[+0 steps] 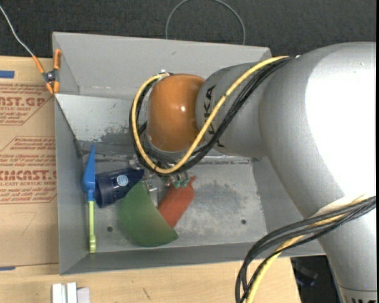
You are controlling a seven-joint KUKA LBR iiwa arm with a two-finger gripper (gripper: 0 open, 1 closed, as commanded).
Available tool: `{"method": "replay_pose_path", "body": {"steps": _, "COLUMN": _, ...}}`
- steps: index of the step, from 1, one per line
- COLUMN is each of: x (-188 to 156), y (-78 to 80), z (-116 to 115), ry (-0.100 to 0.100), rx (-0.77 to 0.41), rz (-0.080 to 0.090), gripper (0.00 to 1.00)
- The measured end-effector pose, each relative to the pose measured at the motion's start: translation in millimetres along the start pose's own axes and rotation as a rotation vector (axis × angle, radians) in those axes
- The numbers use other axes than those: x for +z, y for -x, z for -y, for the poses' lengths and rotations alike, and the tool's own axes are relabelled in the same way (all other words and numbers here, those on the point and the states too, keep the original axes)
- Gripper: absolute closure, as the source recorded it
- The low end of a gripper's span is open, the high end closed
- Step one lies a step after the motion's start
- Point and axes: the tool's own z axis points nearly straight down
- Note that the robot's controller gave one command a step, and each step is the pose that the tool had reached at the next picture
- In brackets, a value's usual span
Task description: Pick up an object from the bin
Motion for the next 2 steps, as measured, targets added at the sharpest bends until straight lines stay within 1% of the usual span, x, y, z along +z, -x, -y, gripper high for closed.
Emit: {"method": "replay_pose_path", "body": {"steps": 2, "x": 0.1, "y": 0.0, "z": -0.1, "ry": 0.0, "rx": 0.0, "rz": 0.0, "gripper": 1.0}}
